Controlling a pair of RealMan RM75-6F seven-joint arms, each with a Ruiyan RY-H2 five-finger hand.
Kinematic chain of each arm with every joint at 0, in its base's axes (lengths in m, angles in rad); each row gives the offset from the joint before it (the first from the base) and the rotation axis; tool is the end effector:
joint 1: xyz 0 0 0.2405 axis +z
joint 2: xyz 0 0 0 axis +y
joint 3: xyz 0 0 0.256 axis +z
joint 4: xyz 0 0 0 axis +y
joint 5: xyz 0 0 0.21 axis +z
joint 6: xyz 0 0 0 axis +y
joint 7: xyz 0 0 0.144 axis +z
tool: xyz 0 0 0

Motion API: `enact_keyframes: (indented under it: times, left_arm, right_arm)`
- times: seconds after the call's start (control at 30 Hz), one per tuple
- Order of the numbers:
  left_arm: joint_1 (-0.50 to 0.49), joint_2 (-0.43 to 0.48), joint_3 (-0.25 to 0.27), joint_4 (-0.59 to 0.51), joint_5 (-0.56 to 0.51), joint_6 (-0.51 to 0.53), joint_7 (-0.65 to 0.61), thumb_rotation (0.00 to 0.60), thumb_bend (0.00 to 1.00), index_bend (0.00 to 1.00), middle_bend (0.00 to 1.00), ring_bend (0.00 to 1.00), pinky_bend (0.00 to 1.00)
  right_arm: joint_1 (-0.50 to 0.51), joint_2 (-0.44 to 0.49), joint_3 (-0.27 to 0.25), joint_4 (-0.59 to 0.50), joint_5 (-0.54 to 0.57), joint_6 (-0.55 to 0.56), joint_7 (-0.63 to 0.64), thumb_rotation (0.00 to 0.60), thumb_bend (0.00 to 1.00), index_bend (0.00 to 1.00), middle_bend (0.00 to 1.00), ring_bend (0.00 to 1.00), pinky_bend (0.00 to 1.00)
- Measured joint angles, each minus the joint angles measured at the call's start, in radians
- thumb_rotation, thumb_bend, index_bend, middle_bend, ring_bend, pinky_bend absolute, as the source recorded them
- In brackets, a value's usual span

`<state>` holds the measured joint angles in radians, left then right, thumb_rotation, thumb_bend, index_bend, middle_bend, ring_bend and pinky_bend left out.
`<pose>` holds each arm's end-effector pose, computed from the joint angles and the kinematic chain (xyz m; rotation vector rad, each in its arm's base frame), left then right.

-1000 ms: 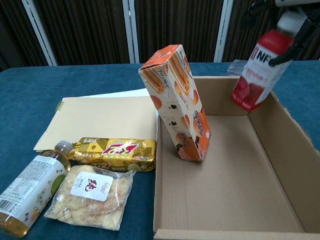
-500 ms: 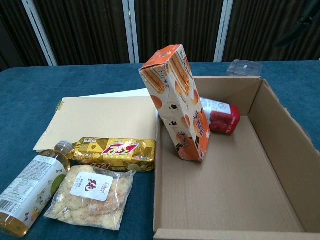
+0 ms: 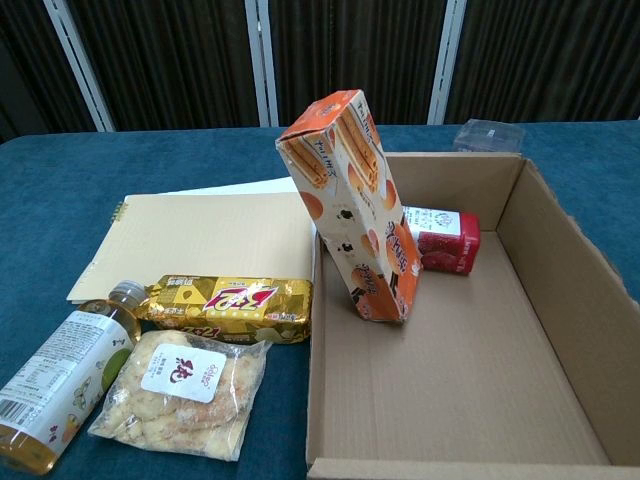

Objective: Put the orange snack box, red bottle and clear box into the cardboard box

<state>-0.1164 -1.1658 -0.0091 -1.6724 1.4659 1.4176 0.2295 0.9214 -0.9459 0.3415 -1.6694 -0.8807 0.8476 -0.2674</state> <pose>-0.2995 0.1796 0.1256 -1.4953 -0.8806 -0.7566 -0.0927 -0.4238 0.1980 1.6664 -0.7256 0.9786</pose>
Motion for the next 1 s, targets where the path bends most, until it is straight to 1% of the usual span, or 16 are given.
enact_keyframes:
  times: [0.13,0.27,0.4,0.57,0.77,1.0]
  left_arm:
    - [-0.005,-0.010,-0.002,-0.002,-0.011,-0.010,0.022,0.530,0.00,0.00,0.00,0.00,0.00]
    - [-0.014,-0.017,-0.011,0.001,-0.039,-0.031,0.036,0.525,0.00,0.00,0.00,0.00,0.00]
    - [-0.026,-0.025,-0.022,0.005,-0.071,-0.056,0.050,0.526,0.01,0.00,0.00,0.00,0.00]
    - [-0.036,-0.035,-0.025,0.011,-0.083,-0.073,0.071,0.527,0.01,0.00,0.00,0.00,0.00]
    - [-0.042,-0.041,-0.030,0.017,-0.108,-0.085,0.080,0.522,0.01,0.00,0.00,0.00,0.00]
    - [-0.054,-0.047,-0.037,0.023,-0.134,-0.109,0.090,0.526,0.01,0.00,0.00,0.00,0.00]
  right_arm:
    - [0.019,-0.062,-0.014,0.104,-0.018,-0.069,0.030,0.600,0.00,0.00,0.00,0.00,0.07]
    - [0.045,-0.143,-0.043,0.219,-0.017,-0.134,0.041,0.600,0.00,0.00,0.00,0.00,0.07]
    - [0.072,-0.226,-0.069,0.329,-0.007,-0.178,0.038,0.600,0.00,0.00,0.00,0.00,0.07]
    - [0.114,-0.327,-0.096,0.453,0.015,-0.226,0.020,0.600,0.00,0.00,0.00,0.00,0.07]
    - [0.150,-0.402,-0.112,0.550,0.032,-0.271,0.011,0.600,0.00,0.00,0.00,0.00,0.07]
    - [0.169,-0.458,-0.125,0.645,0.042,-0.310,0.014,0.600,0.00,0.00,0.00,0.00,0.07]
